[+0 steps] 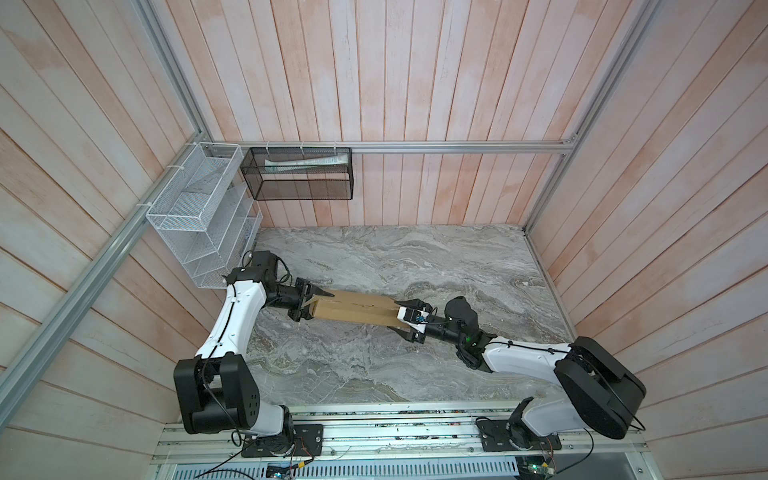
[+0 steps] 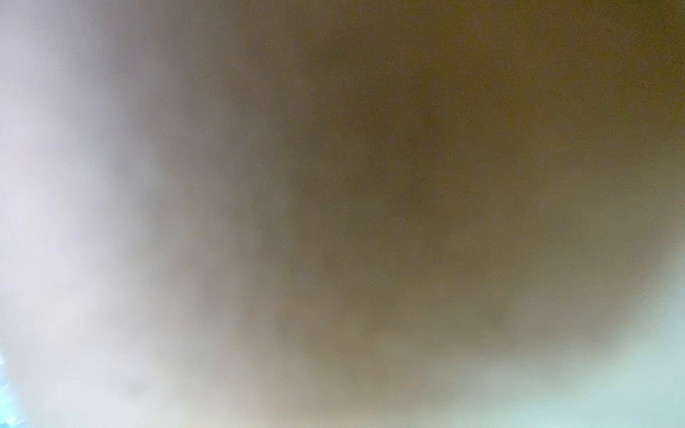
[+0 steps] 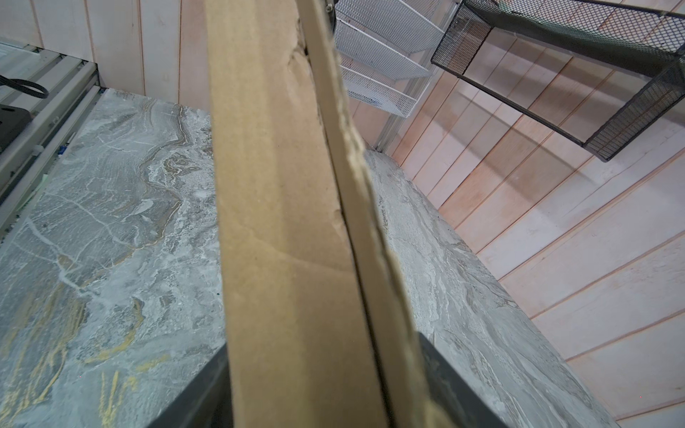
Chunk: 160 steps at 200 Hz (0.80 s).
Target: Fold the paper box
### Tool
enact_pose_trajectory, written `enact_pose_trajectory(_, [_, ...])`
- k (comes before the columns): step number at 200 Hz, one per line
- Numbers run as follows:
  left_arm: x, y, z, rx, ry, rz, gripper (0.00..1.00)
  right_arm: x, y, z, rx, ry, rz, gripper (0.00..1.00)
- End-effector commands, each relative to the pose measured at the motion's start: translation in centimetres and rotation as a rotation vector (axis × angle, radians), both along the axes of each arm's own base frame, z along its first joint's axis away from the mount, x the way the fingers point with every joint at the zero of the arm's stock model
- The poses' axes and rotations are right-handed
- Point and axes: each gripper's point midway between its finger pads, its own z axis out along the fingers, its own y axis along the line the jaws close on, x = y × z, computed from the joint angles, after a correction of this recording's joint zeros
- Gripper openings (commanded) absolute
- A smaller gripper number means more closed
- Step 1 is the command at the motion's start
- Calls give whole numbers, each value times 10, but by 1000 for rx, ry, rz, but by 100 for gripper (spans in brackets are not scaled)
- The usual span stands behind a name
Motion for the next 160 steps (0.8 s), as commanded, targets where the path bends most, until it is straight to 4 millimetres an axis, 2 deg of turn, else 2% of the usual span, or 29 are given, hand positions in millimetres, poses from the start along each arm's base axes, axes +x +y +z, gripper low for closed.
enact_pose_trajectory(1, [-3,-4,11,-23,-36,-24,31,2,9,13,17,-37,12,70])
enact_pose_trajectory(60, [-2,-3,12,-19,-40,-40,33,2,14,11,12,-33,30,67])
enact_pose_trajectory(82, [-2,-2,12,-22,-46,-41,38,2,15,10,7,-34,35,66])
enact_pose_trajectory(160, [1,3,11,-28,-57,-40,44,1,15,10,-2,-37,38,64])
